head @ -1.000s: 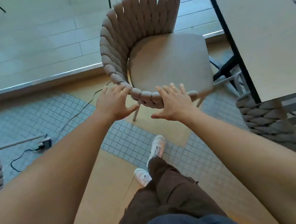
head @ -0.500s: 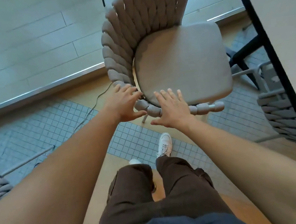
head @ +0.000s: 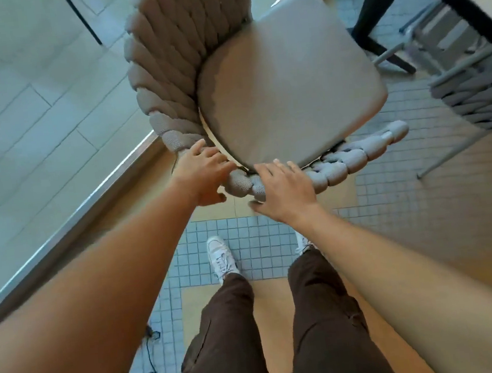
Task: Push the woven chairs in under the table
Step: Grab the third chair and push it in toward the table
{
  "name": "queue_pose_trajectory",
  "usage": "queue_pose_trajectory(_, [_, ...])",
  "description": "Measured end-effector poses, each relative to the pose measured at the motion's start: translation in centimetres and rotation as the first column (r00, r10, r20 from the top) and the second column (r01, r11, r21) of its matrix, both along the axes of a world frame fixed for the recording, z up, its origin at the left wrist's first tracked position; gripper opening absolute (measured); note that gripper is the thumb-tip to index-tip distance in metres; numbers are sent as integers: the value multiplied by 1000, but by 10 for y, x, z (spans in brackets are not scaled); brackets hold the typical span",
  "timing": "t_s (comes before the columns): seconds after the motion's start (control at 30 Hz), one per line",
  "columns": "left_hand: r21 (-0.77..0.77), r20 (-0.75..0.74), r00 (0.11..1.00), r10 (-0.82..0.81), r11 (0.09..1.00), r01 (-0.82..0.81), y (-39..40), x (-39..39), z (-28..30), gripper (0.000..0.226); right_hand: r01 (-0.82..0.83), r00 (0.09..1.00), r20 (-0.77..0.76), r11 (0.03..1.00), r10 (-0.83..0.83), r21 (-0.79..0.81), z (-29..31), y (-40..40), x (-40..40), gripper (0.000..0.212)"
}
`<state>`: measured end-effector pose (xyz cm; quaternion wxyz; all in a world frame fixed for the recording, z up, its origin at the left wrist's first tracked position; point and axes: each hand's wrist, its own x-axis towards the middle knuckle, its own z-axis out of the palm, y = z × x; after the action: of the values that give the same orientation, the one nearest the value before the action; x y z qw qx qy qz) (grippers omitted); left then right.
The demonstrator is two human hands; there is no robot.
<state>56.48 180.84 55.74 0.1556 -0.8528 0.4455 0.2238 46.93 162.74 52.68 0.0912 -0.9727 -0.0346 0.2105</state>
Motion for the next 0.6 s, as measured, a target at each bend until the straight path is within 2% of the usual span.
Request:
queue_pose_trajectory(0.07, [-41,-25,996,-83,996,82,0,11,-6,57,27,995,94,1000,-26,-13,-4,2,0,58])
queue_pose_trajectory(0.13, [-79,-75,992,-101,992,95,-2,15,-6,40,-16,994,112,999,21,-48,-4,-1,0,47])
queue_pose_trajectory(0.37, [-86,-98,983,-154,986,145,-12,16,0,36,-153,979,121,983,164,-99,-2,-16,3,45])
queue_pose_trajectory(0.6, [-149,-107,986,-130,982,114,-64,0,0,29,-143,987,69,988,148,-62,5,-74,-3,41])
